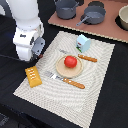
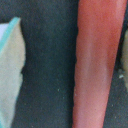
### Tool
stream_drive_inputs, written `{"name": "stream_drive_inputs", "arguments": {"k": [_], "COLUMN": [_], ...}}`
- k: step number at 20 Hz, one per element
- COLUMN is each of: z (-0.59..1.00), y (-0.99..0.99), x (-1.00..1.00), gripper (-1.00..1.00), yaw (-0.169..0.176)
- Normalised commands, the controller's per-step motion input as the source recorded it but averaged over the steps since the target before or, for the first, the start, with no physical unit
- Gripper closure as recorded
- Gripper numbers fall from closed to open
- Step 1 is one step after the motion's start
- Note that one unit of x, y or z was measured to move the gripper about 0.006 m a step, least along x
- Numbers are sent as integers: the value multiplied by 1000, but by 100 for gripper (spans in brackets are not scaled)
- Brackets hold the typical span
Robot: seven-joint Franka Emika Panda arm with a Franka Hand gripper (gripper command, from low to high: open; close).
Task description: Interact with the objects in diverse but meaningful ways.
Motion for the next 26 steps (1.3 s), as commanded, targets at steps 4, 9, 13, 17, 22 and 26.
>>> {"name": "stream_drive_inputs", "arguments": {"k": [4,9,13,17,22,26], "z": [-106,493,1000,1000,1000,1000], "y": [-33,-5,183,395,574,623], "x": [72,-33,-60,-56,0,34], "gripper": [100,100,100,100,100,100], "yaw": [17,4,-6,-1,0,0]}}
